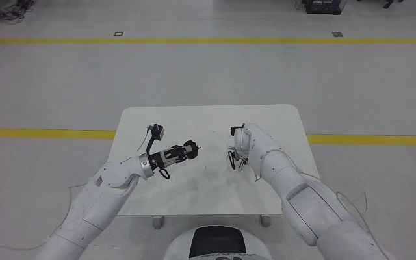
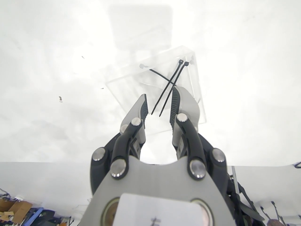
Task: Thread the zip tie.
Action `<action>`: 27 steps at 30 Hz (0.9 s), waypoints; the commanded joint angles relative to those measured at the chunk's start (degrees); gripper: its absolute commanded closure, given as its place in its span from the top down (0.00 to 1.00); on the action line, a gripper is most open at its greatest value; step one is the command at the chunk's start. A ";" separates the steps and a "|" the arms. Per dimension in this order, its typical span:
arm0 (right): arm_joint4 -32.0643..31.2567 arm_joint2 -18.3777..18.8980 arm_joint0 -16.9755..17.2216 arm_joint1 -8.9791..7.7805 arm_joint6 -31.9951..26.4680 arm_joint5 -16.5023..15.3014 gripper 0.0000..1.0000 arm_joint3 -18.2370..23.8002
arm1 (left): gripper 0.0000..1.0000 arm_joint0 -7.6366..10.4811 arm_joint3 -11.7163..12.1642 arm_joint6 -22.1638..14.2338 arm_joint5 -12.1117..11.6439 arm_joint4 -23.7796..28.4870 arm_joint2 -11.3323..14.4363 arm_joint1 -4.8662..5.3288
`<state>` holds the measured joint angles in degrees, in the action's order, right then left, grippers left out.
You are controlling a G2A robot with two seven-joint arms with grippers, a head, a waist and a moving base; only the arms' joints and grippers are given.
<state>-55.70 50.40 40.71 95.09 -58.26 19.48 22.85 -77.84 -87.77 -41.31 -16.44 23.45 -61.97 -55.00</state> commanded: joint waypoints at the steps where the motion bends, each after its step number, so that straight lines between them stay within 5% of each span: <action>1: -0.41 0.07 -0.18 0.28 0.19 0.00 0.24 -0.72 | 0.00 0.00 0.00 0.00 0.00 0.00 0.00 0.00; 27: -4.74 2.90 -2.40 4.31 8.38 0.00 0.24 -9.41 | 0.00 0.00 0.00 0.00 0.00 0.00 0.00 0.00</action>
<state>-60.26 53.16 38.29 99.23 -50.13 19.48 13.69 -77.84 -87.77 -41.31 -16.44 23.45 -61.97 -55.00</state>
